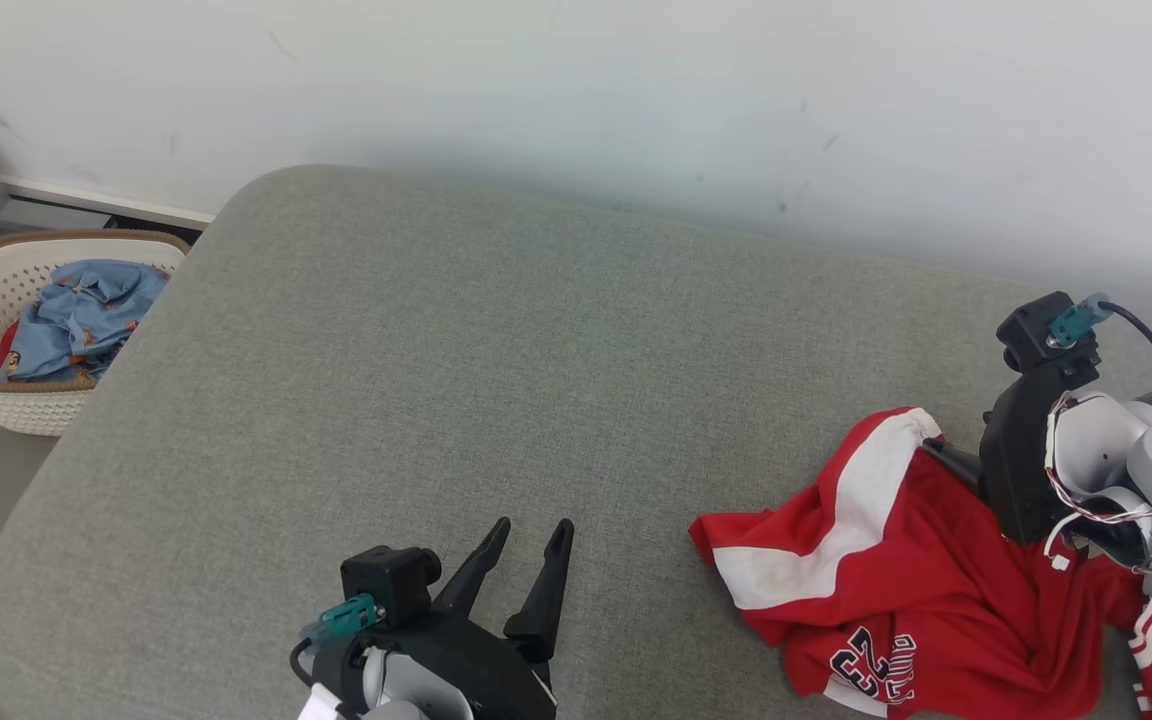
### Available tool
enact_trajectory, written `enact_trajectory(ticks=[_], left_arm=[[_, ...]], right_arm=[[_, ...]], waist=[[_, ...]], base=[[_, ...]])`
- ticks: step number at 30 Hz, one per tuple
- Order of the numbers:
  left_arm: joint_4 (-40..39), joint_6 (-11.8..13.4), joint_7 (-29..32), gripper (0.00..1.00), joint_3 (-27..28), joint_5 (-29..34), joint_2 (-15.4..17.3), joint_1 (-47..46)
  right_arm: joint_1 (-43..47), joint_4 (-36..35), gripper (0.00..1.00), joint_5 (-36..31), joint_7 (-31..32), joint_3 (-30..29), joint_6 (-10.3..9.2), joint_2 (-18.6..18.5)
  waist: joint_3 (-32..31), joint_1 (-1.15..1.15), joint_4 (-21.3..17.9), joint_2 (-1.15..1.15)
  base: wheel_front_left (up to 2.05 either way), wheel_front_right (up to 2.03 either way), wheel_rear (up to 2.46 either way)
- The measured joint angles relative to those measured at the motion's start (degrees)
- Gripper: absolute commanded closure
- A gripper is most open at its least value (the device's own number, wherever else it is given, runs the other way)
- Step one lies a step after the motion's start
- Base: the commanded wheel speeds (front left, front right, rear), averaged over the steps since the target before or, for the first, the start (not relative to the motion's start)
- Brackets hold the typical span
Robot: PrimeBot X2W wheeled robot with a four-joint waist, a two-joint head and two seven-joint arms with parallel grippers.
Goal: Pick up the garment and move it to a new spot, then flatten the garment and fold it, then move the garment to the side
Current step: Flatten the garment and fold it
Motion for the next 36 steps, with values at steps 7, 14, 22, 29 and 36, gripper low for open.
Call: enact_trajectory(ticks=[7, 14, 22, 29, 36], left_arm=[[-0.89, -0.05, 0.0, 0.0, -0.85, 0.01, -0.46, -0.06], [-0.98, -0.08, -0.02, 0.0, -1.01, 0.01, -0.98, -0.66], [-0.49, -0.08, -0.09, 0.0, -0.96, 0.0, -1.4, -1.33], [0.26, -0.15, -0.2, 0.0, -0.89, 0.0, -1.54, -1.47], [1.03, -0.59, -0.44, 0.0, -0.98, -0.02, -1.87, -1.87]], right_arm=[[0.63, 0.65, 0.0, 1.9, -0.08, -1.09, 0.01, -0.51], [0.62, 2.66, 0.0, 2.3, -0.08, -1.38, 0.0, -1.21], [0.37, 2.8, 1.0, 2.7, -0.62, 0.25, 0.01, -1.22], [-2.07, 1.85, 1.0, 2.74, -2.57, 1.29, 0.01, -1.16], [-6.91, 0.64, 1.0, 3.0, -6.47, 0.85, 0.07, -0.94]], waist=[[1.15, 0.01, 0.68, 0.0], [2.7, 0.01, 2.28, 0.0], [4.01, 0.01, 3.82, 0.0], [4.03, 0.01, 3.48, 0.0], [3.7, 0.01, 2.68, 0.0]], base=[[0.0, 0.0, 0.0], [0.0, 0.0, 0.0], [0.0, 0.0, 0.0], [0.0, 0.0, 0.0], [0.0, 0.0, 0.0]])
